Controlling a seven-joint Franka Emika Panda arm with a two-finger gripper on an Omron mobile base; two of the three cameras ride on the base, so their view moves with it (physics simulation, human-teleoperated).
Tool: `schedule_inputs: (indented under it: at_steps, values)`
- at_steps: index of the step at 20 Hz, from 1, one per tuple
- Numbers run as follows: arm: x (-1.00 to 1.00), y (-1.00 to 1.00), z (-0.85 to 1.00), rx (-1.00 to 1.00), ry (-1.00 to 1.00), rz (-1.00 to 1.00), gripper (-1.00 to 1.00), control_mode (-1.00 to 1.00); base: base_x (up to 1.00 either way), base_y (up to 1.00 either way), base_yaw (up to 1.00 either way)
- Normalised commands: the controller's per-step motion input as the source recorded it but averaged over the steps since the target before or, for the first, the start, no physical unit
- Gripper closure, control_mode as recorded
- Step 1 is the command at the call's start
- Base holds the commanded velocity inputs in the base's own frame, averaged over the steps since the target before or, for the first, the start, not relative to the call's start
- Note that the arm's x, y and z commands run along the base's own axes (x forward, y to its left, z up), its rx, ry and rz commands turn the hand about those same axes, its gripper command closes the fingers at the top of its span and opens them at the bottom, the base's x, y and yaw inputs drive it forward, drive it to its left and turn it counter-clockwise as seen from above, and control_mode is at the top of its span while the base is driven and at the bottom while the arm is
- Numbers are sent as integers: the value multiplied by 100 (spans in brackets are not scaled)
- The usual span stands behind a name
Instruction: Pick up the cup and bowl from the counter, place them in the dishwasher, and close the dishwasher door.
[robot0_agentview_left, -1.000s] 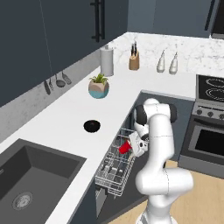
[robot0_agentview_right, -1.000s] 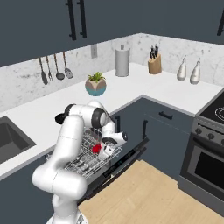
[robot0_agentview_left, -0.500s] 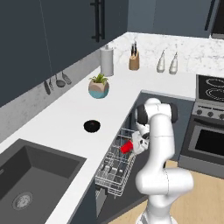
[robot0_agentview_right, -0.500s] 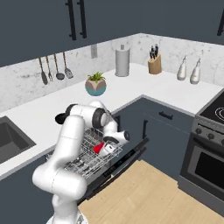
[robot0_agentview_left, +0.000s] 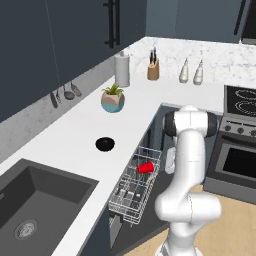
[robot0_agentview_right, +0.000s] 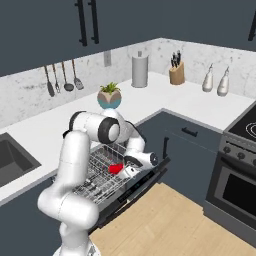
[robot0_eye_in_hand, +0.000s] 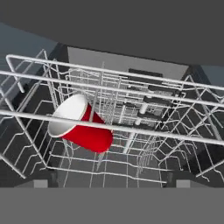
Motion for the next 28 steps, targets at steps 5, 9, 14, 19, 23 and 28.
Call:
schedule_inputs:
  at_steps: [5,9,14,19,23,28]
  values:
    - [-60,-1,100,0,-20,-5,-100,-100,0,0,0]
    - [-68,35,100,-7,-47,8,-100,-100,0,0,0]
    - [-47,63,100,-25,-52,30,-100,-100,0,0,0]
    - [-8,58,100,-31,-30,39,-100,-100,0,0,0]
    - [0,48,81,-37,-8,41,-100,-100,0,0,0]
    - [0,67,12,-41,0,32,-100,-100,0,0,0]
